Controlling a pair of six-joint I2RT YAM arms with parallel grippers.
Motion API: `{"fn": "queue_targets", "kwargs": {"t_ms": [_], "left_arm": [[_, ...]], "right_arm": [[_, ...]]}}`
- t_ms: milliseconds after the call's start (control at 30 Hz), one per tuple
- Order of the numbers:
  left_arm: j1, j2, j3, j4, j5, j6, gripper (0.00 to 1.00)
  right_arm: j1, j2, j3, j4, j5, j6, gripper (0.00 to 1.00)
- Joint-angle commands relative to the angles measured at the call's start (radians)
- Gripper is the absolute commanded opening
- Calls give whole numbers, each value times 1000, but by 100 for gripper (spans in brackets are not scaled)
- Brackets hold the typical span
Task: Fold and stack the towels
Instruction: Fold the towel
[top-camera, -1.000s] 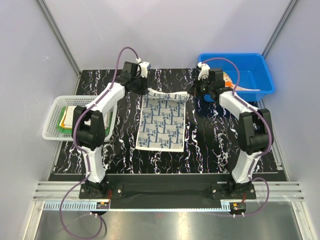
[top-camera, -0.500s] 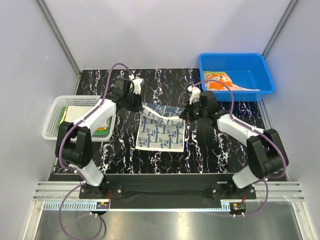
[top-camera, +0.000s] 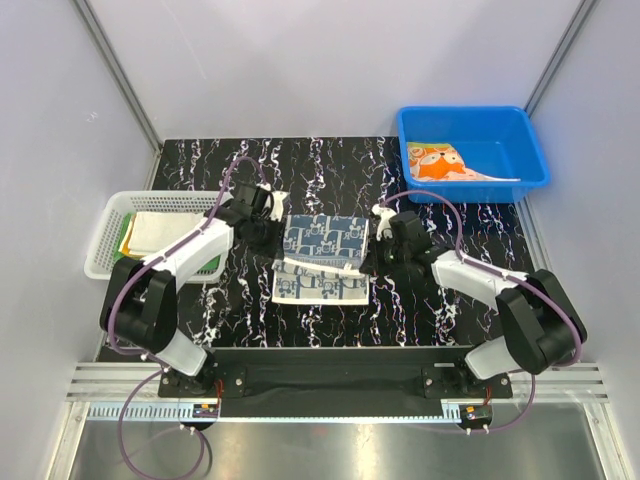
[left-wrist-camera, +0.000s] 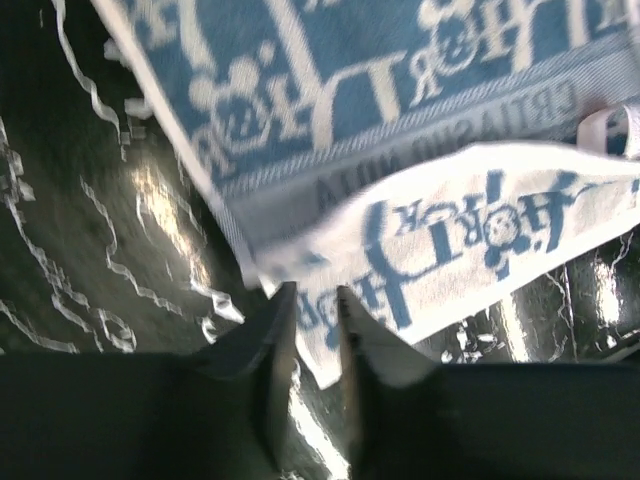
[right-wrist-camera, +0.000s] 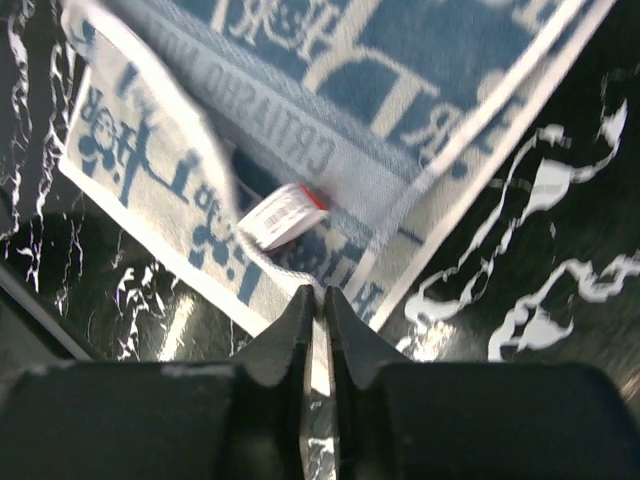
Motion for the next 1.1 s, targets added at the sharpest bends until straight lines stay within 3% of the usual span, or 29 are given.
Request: {"fn": "queue_targets", "kwargs": {"t_ms": [0, 67, 167, 433, 600, 1067], "left_arm": [[-4, -87, -23, -72, -69, -64, 30], [-19, -103, -31, -92, -90, -83, 33], [-27, -139, -34, -81, -119, -129, 40], [-29, -19, -3, -33, -191, -201, 45], [-30, 10, -34, -4, -167, -229, 45], [-41, -11, -156, 53, -170, -282, 43]], "right_arm": [[15, -63, -32, -61, 17, 48, 16], [15, -80, -46, -78, -3, 65, 26], [15, -86, -38, -126, -3, 85, 33], [17, -8, 51, -164, 120, 310, 34], [24, 43, 71, -232, 166, 478, 36], [44, 109, 51, -132, 201, 433, 34]]}}
